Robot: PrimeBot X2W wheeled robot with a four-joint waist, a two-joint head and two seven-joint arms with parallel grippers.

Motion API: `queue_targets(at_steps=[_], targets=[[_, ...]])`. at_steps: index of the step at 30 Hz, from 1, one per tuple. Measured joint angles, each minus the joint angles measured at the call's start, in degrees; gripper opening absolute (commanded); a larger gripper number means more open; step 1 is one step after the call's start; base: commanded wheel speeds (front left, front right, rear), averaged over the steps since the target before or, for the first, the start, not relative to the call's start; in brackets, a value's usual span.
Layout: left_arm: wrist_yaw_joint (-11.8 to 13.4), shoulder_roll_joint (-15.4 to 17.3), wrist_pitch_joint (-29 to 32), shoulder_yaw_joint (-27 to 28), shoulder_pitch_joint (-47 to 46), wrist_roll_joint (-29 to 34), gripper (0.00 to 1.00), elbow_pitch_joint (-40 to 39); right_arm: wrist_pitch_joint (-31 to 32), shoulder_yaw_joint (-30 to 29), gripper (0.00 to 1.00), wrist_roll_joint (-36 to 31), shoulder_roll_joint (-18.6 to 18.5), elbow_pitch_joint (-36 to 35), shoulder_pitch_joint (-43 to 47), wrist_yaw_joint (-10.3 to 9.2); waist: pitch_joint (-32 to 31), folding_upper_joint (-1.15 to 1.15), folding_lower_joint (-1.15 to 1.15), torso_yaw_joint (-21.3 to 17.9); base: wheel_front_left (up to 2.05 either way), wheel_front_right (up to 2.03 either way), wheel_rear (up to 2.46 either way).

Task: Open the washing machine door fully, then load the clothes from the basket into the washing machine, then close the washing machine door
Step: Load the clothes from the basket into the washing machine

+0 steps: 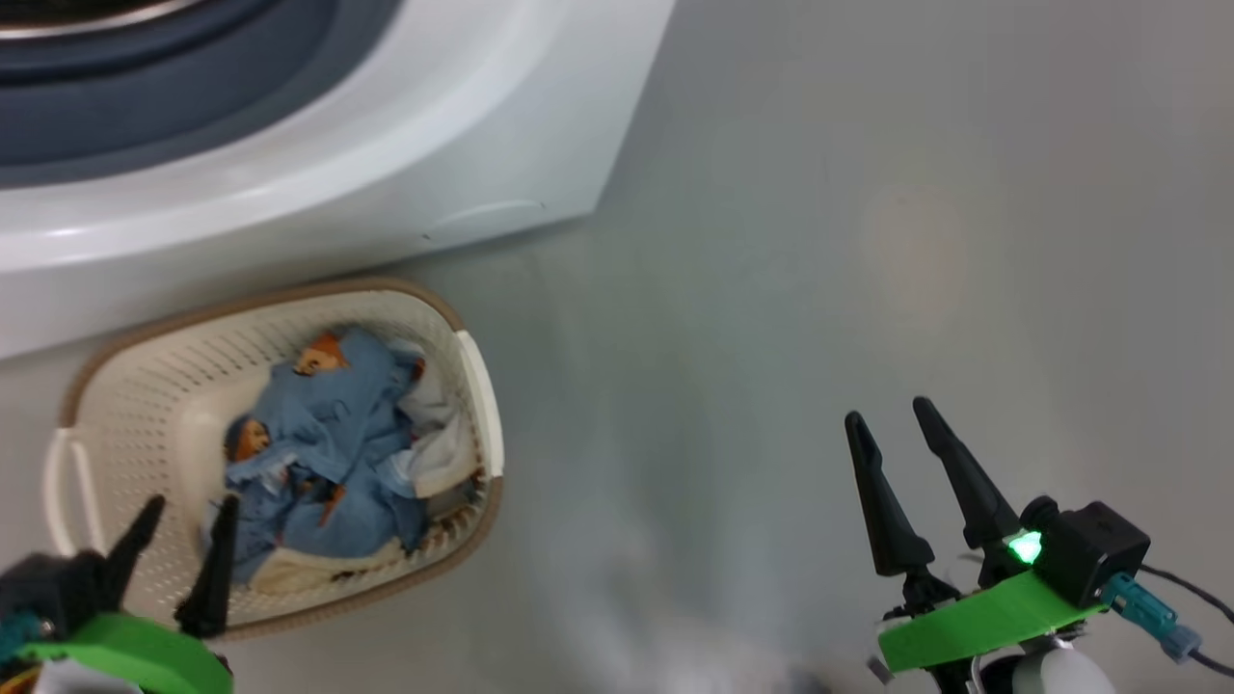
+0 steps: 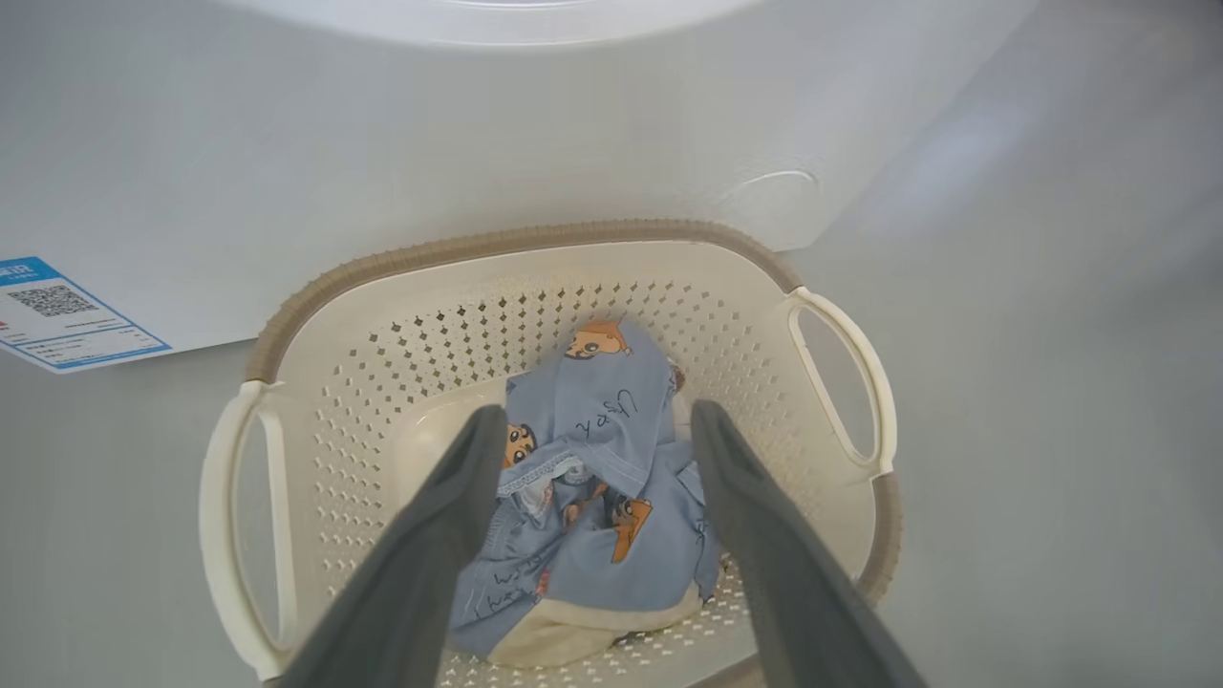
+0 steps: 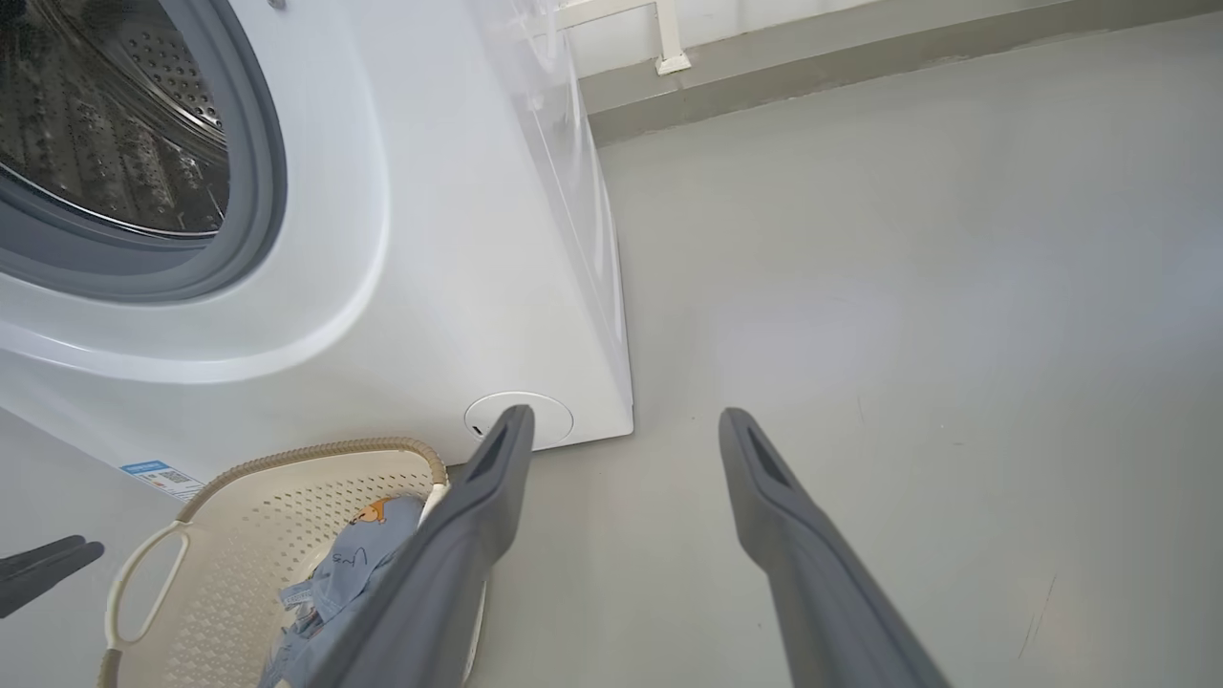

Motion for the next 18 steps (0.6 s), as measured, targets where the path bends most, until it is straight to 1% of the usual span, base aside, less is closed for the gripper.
queue_targets(at_steps=[6, 11, 18], targets=[[0.00, 2.56, 0.82, -2.79, -6.07, -2.33, 1.00, 5.55, -0.01, 0.88, 1.00, 0.55, 0.01, -0.55, -1.30, 0.00, 4.62, 0.00, 0.00, -1.89, 0.00, 0.00, 0.00], [0.00, 4.27, 1.55, -6.45, -10.92, -3.14, 1.00, 9.16, -0.01, 2.15, 1.00, 0.88, 0.03, -0.71, -2.40, 0.00, 7.93, 0.00, 0.00, -3.33, 0.00, 0.00, 0.00], [0.00, 5.25, 3.61, -10.24, -16.12, -4.16, 1.00, 13.02, -0.24, 3.15, 1.00, 1.99, 0.01, -1.25, -2.97, 0.00, 10.96, 0.00, 0.00, -5.26, 0.00, 0.00, 0.00]])
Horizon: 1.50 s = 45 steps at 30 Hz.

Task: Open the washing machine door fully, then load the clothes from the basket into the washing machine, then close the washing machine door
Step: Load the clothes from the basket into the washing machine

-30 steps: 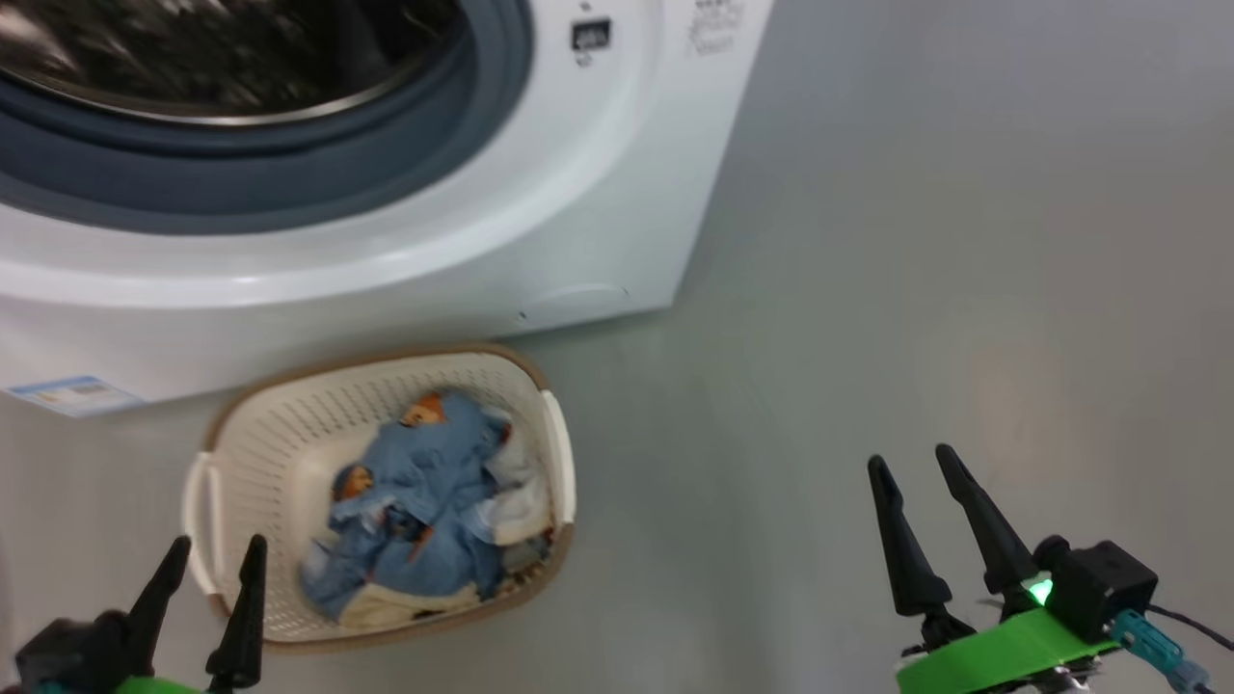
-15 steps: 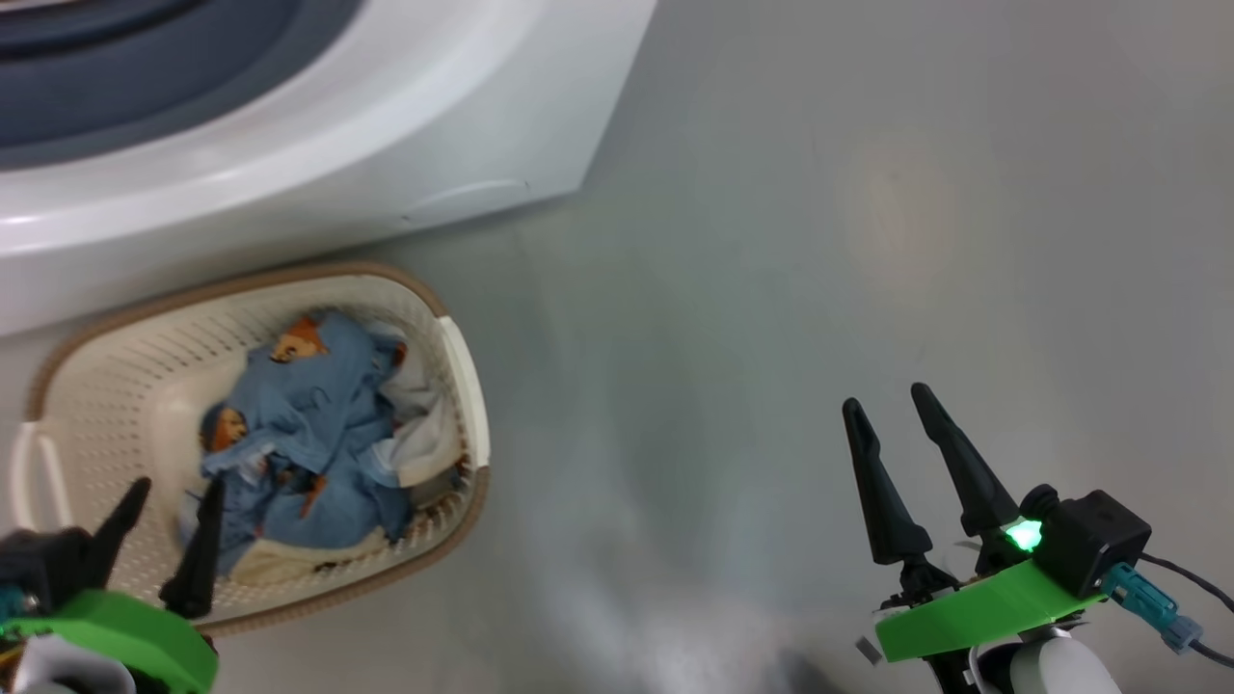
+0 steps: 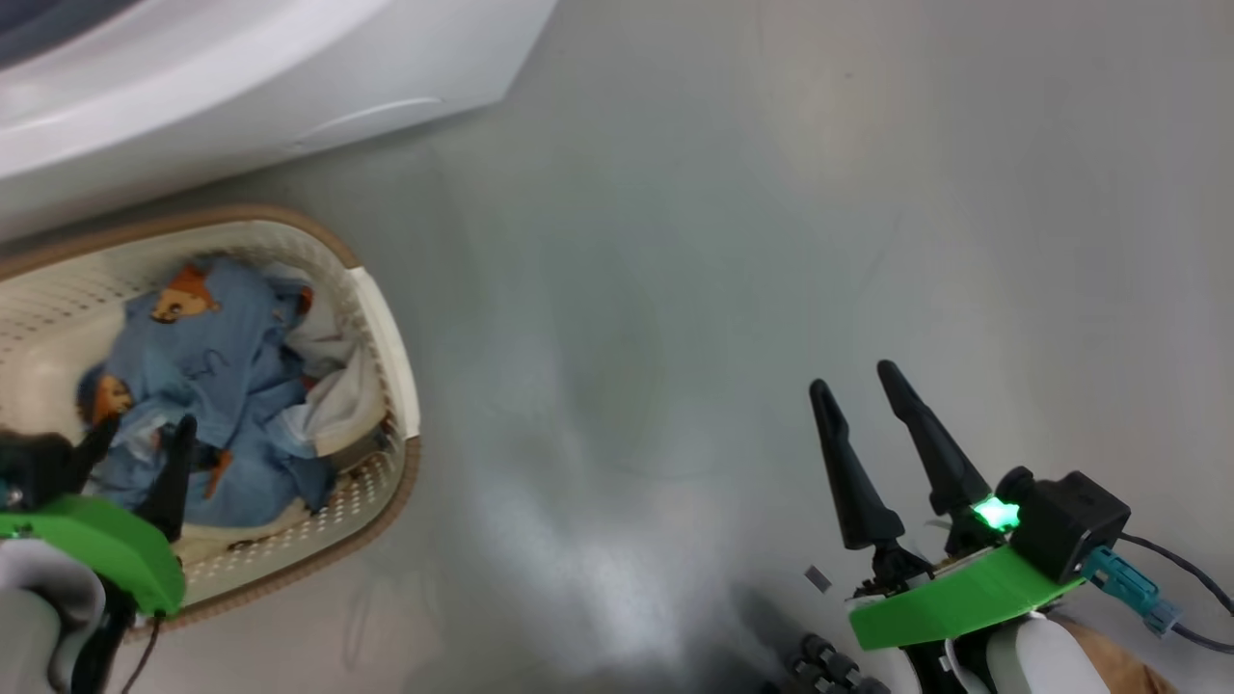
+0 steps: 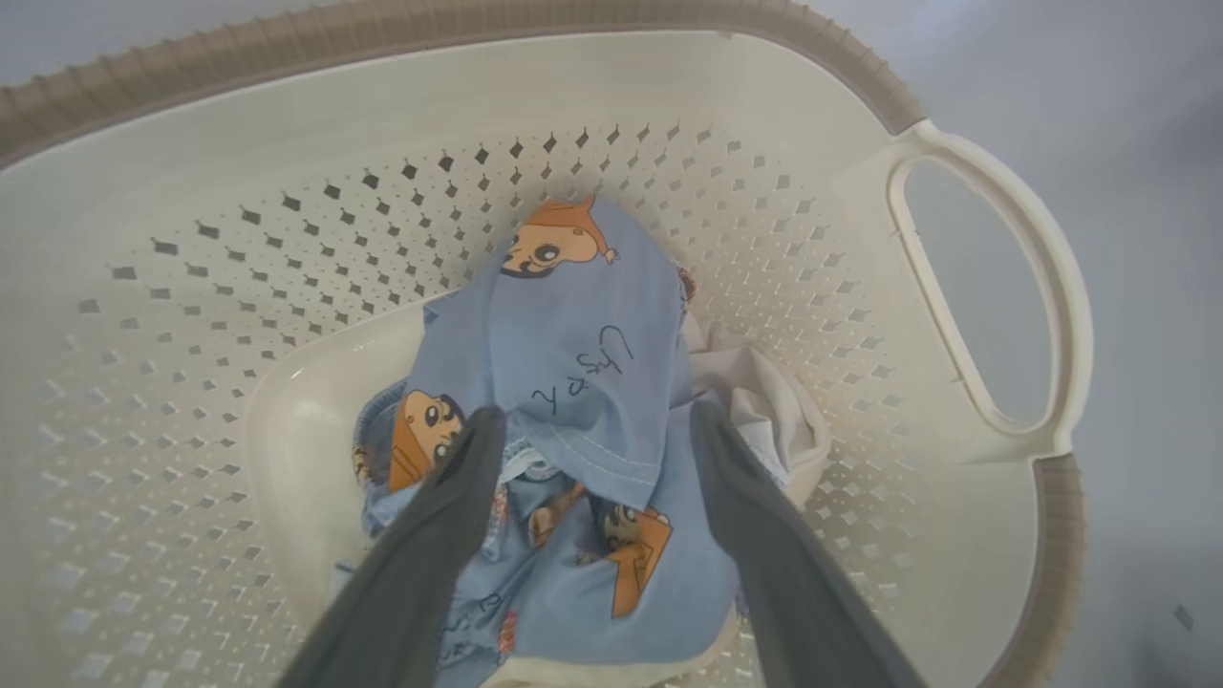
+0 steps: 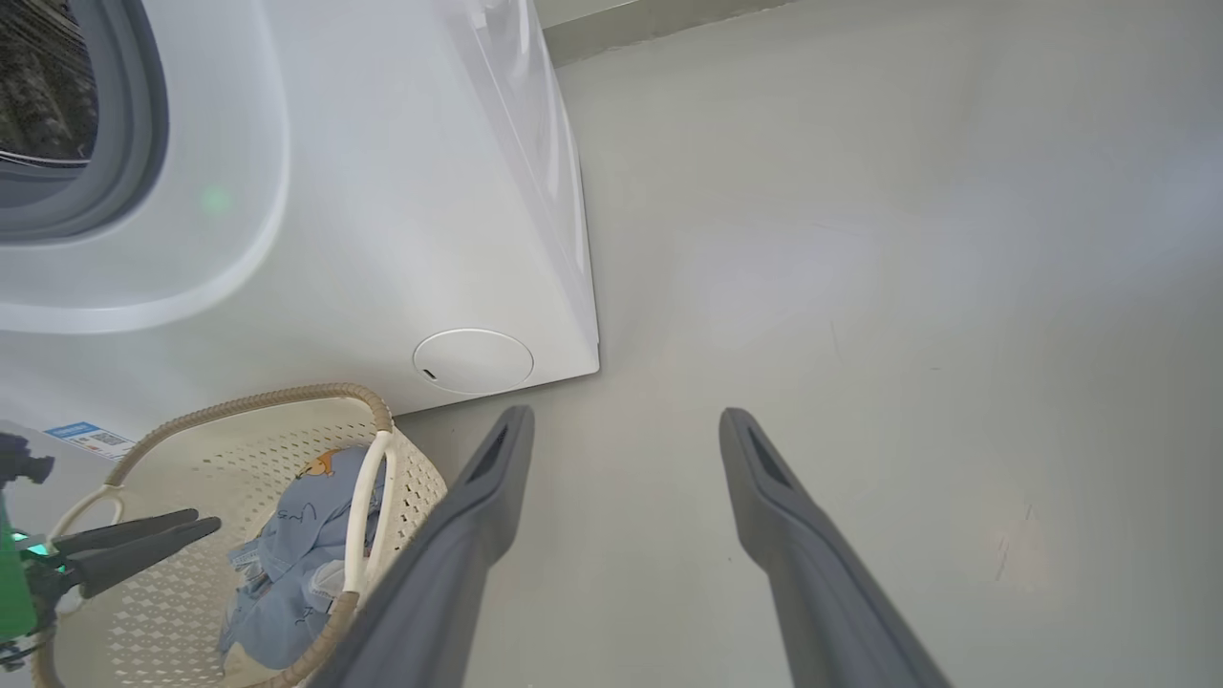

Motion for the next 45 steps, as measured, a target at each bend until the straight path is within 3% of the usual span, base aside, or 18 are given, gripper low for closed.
queue_targets(at_steps=[19, 31, 32, 33, 34, 35, 45], targets=[[0.00, 5.01, 5.99, -4.36, -11.74, -3.39, 1.00, 10.94, -0.01, 4.25, 1.00, 2.01, 0.11, -1.87, -0.36, 0.00, 7.60, 0.00, 0.00, -6.19, 0.00, 0.00, 0.00], [0.00, 4.52, 6.46, -8.32, -18.76, -5.13, 1.00, 14.28, -0.01, 4.08, 1.00, 1.80, 0.24, -2.94, -0.37, 0.00, 11.83, 0.00, 0.00, -6.99, 0.00, 0.00, 0.00], [0.00, 4.31, 6.52, -8.84, -19.20, -4.95, 0.80, 14.84, -0.01, 4.00, 1.00, 1.79, 0.25, -3.08, -0.36, 0.00, 11.92, 0.00, 0.00, -6.82, 0.00, 0.00, 0.00], [0.00, 4.09, 6.50, -9.39, -19.75, -4.70, 0.46, 15.49, -0.01, 3.85, 1.00, 1.77, 0.25, -3.16, -0.36, 0.00, 12.01, 0.00, 0.00, -6.64, 0.00, 0.00, 0.00], [0.00, 3.78, 6.47, -9.79, -20.25, -4.46, 0.29, 16.24, -0.01, 3.65, 1.00, 1.70, 0.25, -3.26, -0.36, 0.00, 12.08, 0.00, 0.00, -6.48, 0.00, 0.00, 0.00], [0.00, 3.39, 6.42, -10.23, -20.84, -4.05, 0.00, 17.00, -0.01, 3.35, 1.00, 1.70, 0.26, -3.34, -0.36, 0.00, 12.13, 0.00, 0.00, -6.33, 0.00, 0.00, 0.00], [0.09, -1.75, -1.29, -11.00, -23.15, -3.20, 0.00, 22.21, -0.01, 0.86, 1.00, 1.16, 0.27, -2.71, -0.62, 0.00, 10.96, 0.00, 0.00, -4.26, 0.00, 0.00, 0.00]])
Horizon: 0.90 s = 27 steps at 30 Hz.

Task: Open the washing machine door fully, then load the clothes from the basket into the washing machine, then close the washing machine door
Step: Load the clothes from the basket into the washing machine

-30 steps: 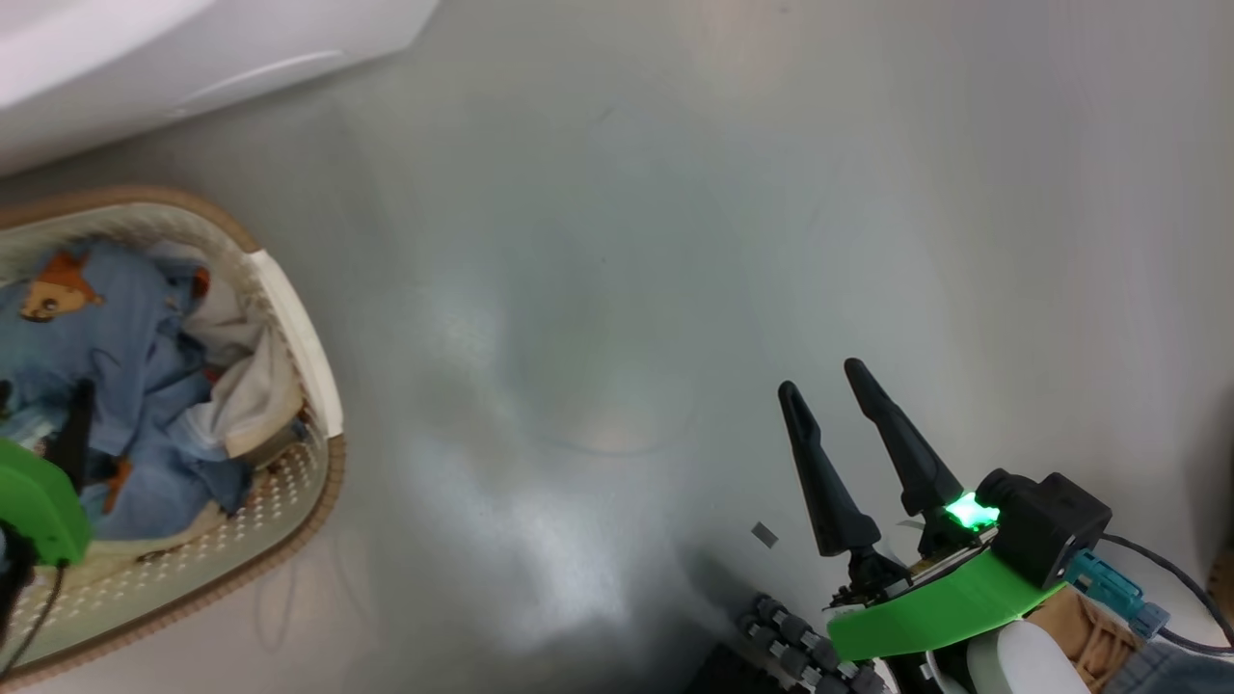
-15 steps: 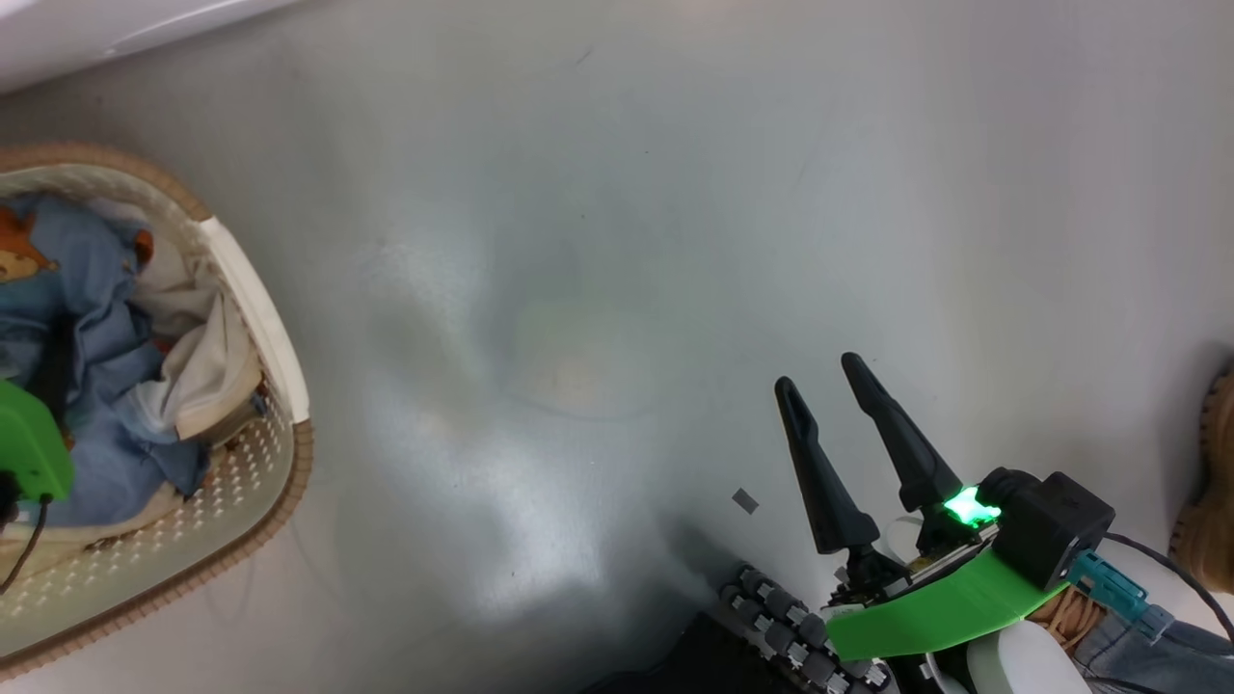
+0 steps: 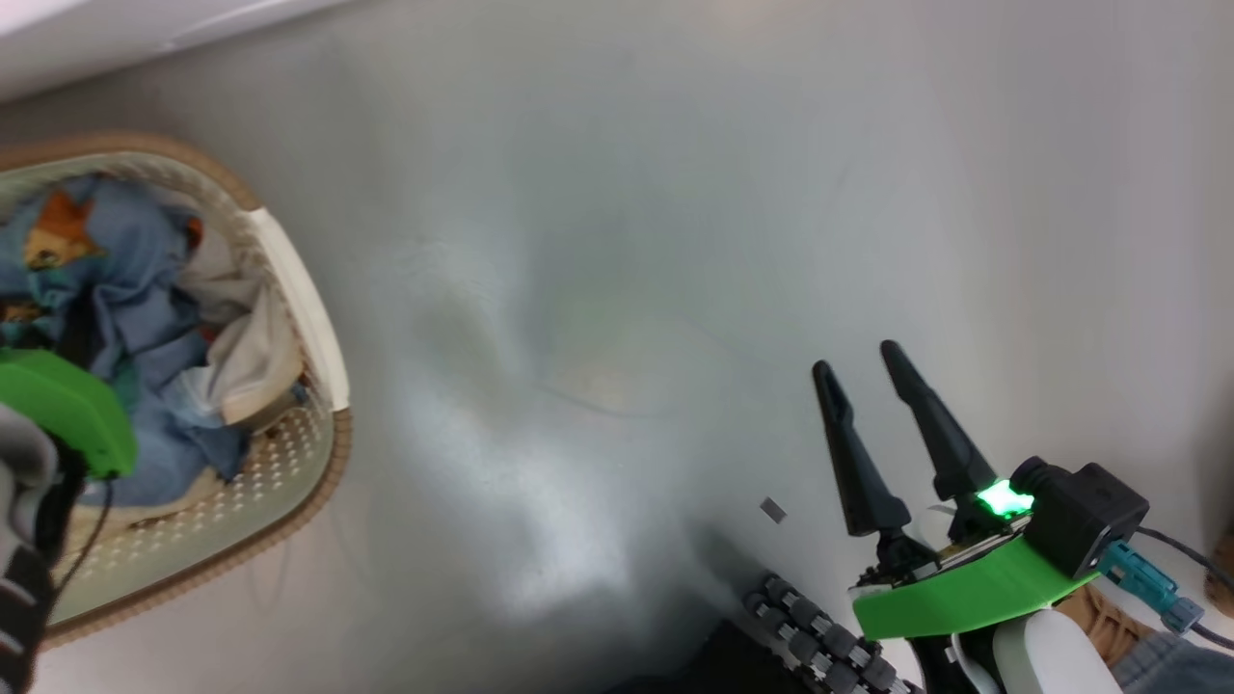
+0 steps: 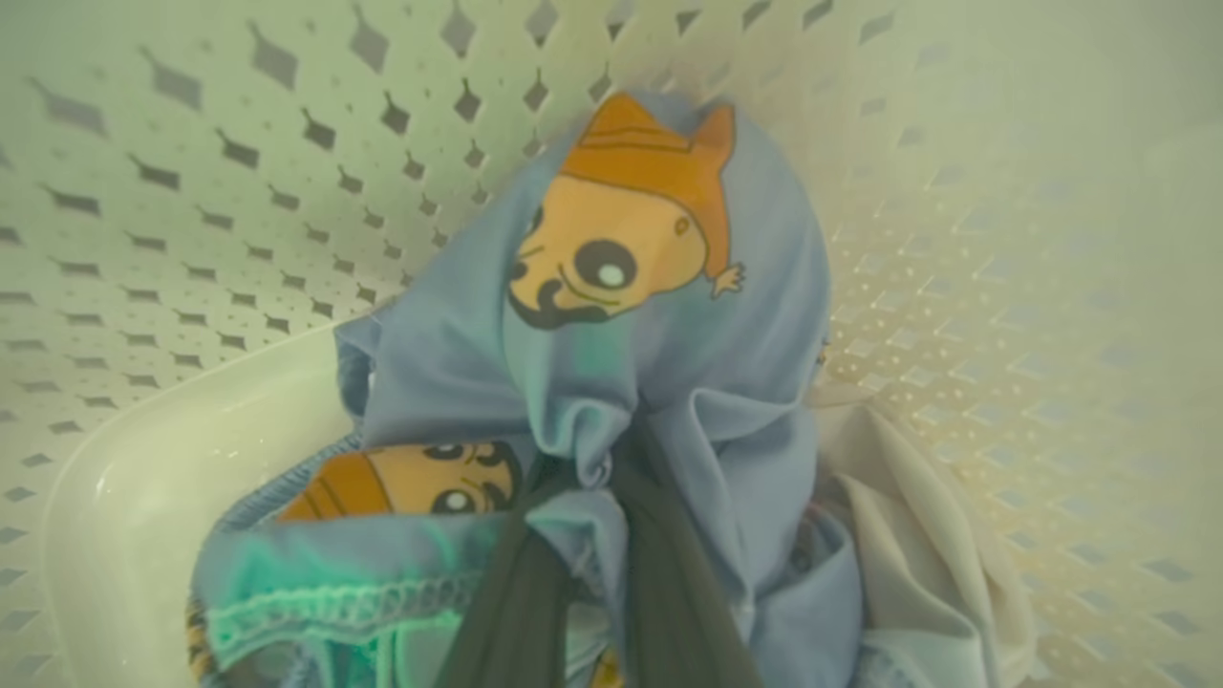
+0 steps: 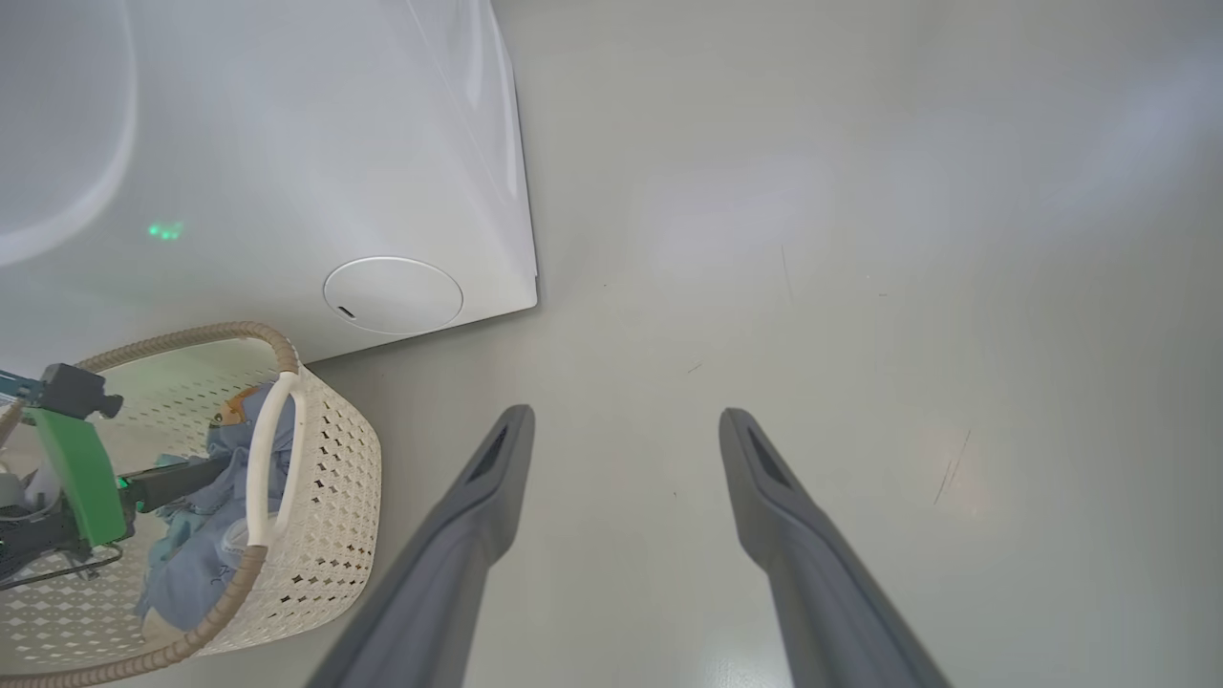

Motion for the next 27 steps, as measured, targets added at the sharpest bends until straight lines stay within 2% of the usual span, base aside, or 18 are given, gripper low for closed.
queue_targets(at_steps=[4, 7, 10, 18, 27], targets=[[2.14, -2.40, -1.96, 2.77, 1.79, -0.14, 0.00, -1.93, 0.00, -1.96, 1.00, -1.41, 0.00, 1.11, -0.80, 0.00, -2.02, 0.00, 0.00, 1.69, 0.00, 0.00, 0.00], [4.64, -3.78, -1.96, 6.99, 6.67, 0.66, 0.00, -9.68, 0.00, -3.96, 1.00, -2.50, -0.02, 1.37, -1.04, 0.00, -4.15, 0.00, 0.00, 3.40, 0.00, 0.00, 0.00], [5.64, -6.16, -2.08, 10.54, 13.19, 3.37, 0.00, -17.70, 0.00, -5.43, 1.00, -4.15, -0.03, 2.07, -1.03, 0.00, -6.77, 0.00, 0.00, 5.30, 0.00, 0.00, 0.00], [5.44, -12.81, -2.36, 17.61, 29.13, 10.92, 0.00, -32.42, 0.00, -7.87, 1.00, -6.47, -0.12, 4.27, -0.07, 0.00, -15.61, 0.00, 0.00, 10.00, 0.00, 0.00, 0.00], [3.92, -18.97, -2.36, 23.83, 43.19, 16.40, 0.00, -41.57, 0.00, -10.38, 1.00, -6.54, -0.11, 6.28, 7.31, 0.00, -27.51, 0.00, 0.00, 14.23, 0.00, 0.00, 0.00]])
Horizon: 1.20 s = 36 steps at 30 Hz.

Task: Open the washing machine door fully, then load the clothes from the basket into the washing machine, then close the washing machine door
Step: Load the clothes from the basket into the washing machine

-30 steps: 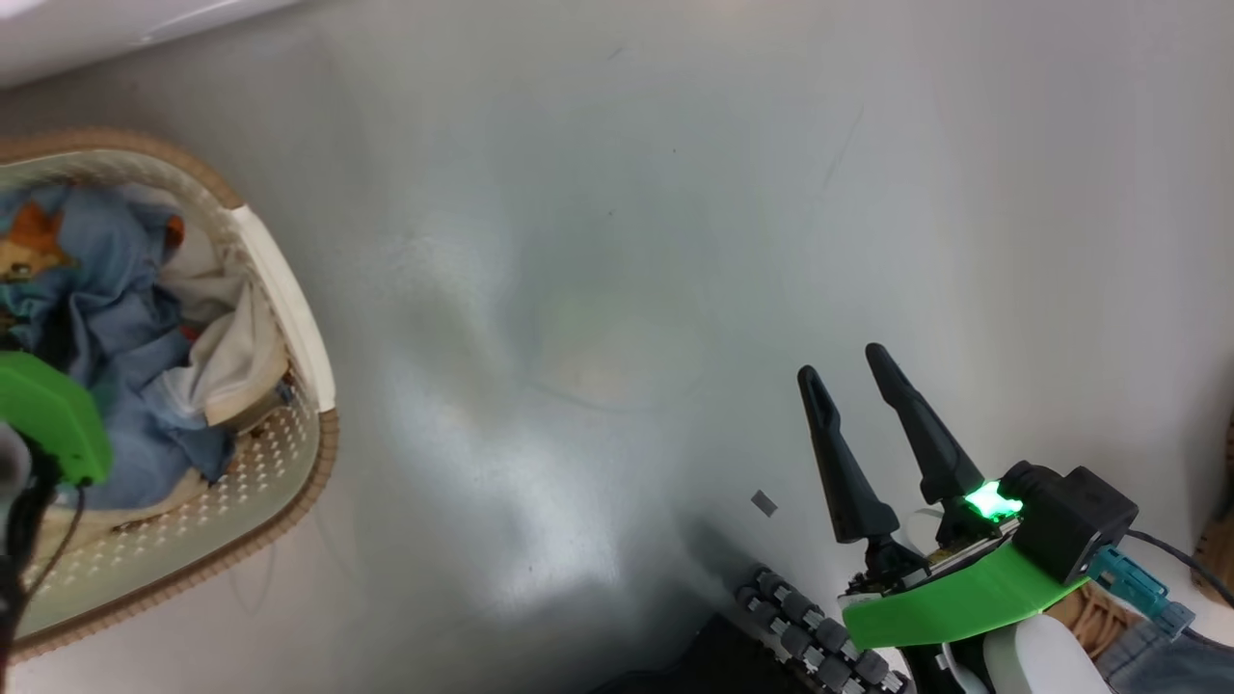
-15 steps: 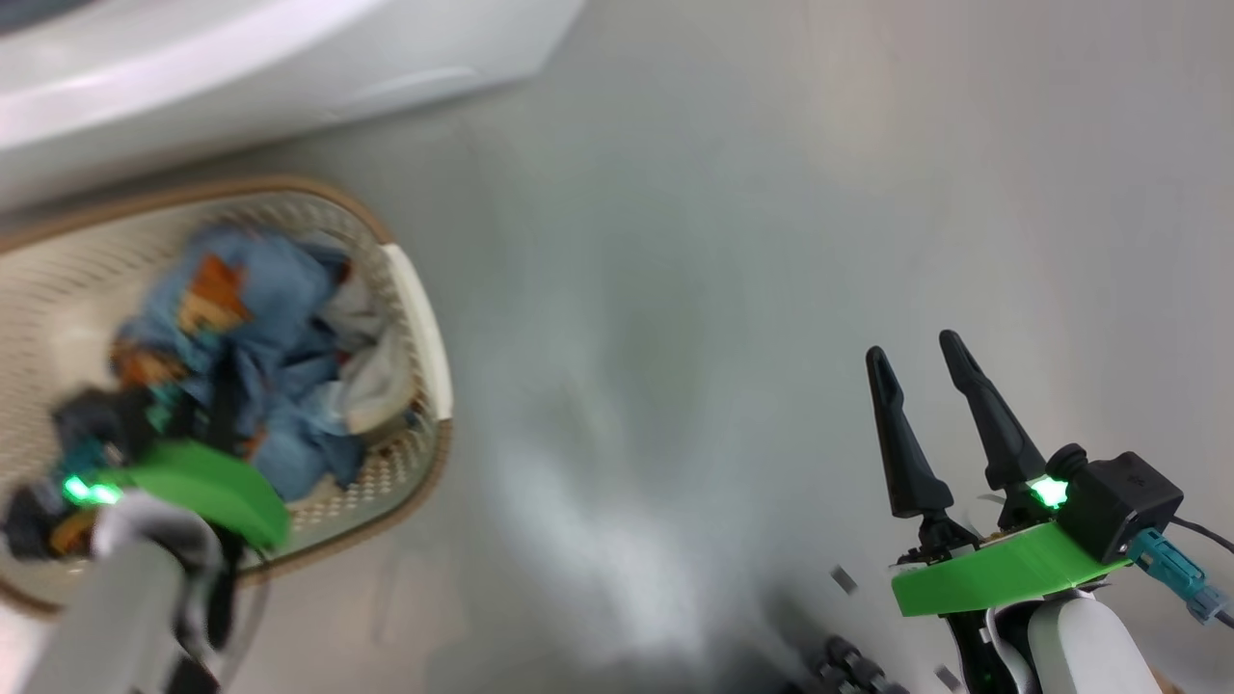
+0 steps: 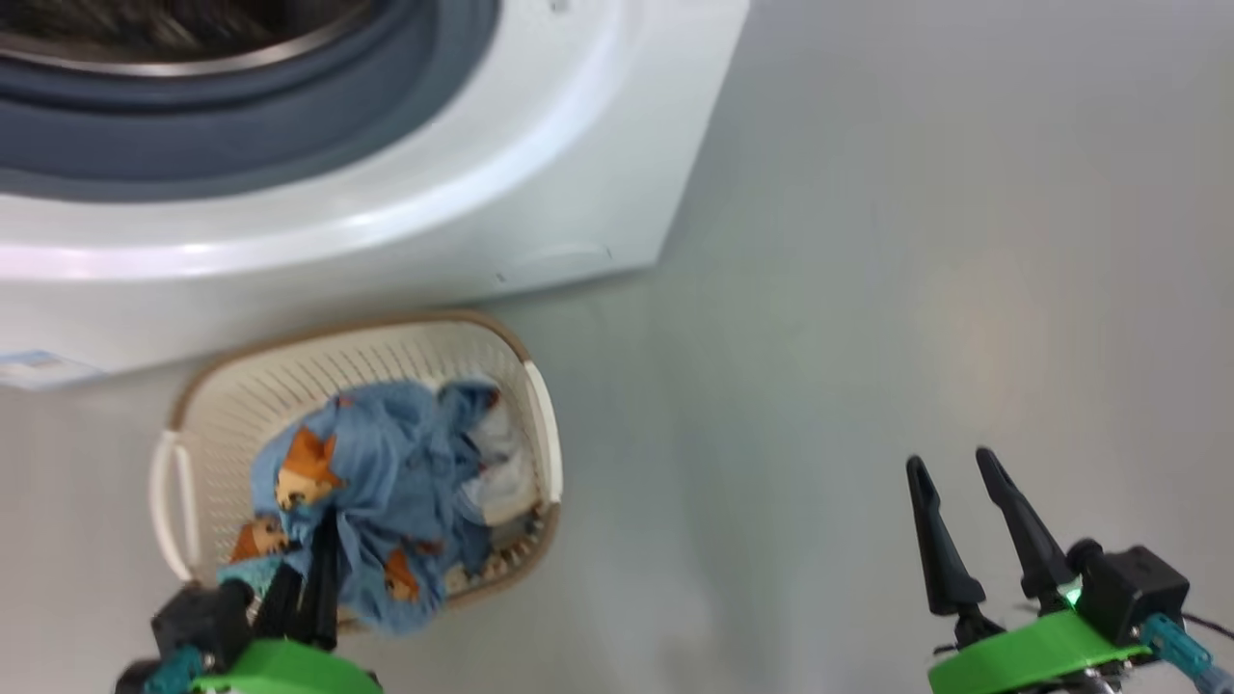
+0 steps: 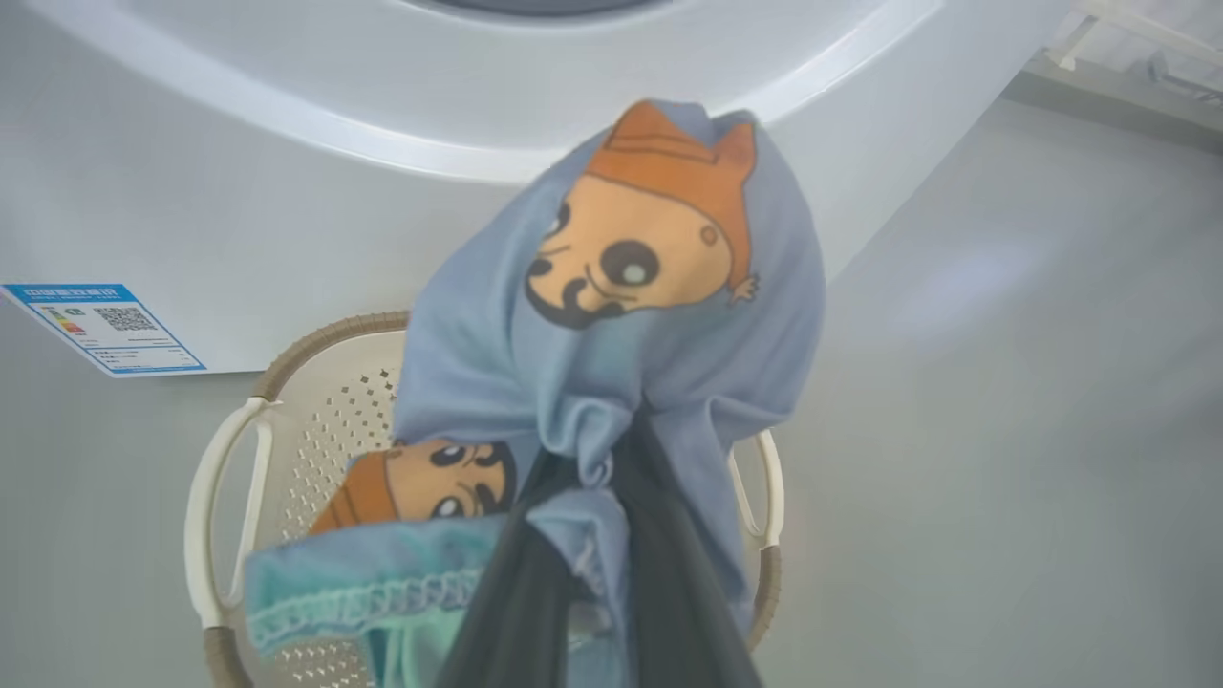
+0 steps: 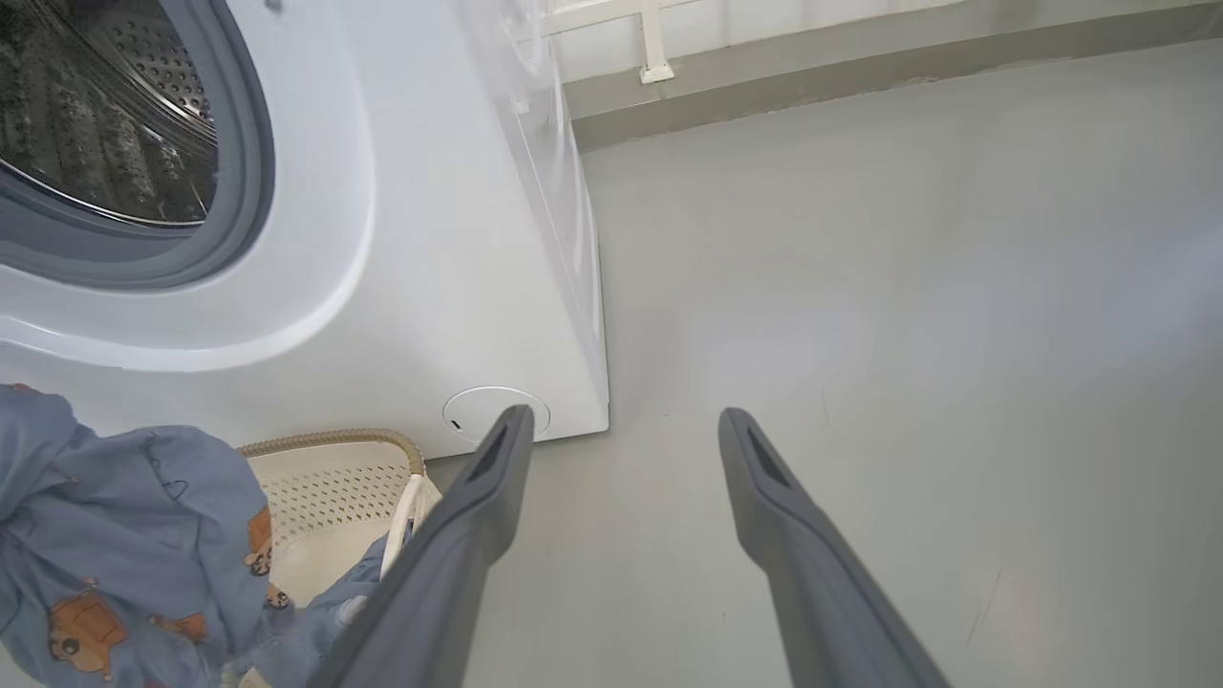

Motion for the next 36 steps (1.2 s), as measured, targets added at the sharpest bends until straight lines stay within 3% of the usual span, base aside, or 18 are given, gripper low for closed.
queue_targets(at_steps=[13, 27, 36], targets=[[-1.42, -4.17, 0.00, 7.10, 12.41, 4.02, 0.00, -8.67, 0.01, -2.69, 1.00, -2.54, 0.02, 0.36, 7.23, 0.00, -14.55, 0.00, 0.00, 4.43, 0.00, 0.00, 0.00], [-2.45, -4.88, 0.00, 8.61, 19.11, 4.92, 0.00, -15.70, 0.01, -3.81, 1.00, -3.81, 0.07, 0.82, 9.85, 0.00, -23.05, 0.00, 0.00, 7.27, 0.00, 0.00, 0.00], [-0.97, -4.86, 0.00, 7.83, 21.58, 4.83, 0.00, -19.42, 0.01, -4.98, 1.00, -5.44, 0.09, 1.23, 12.18, 0.00, -26.42, 0.00, 0.00, 8.60, 0.00, 0.00, 0.00]])
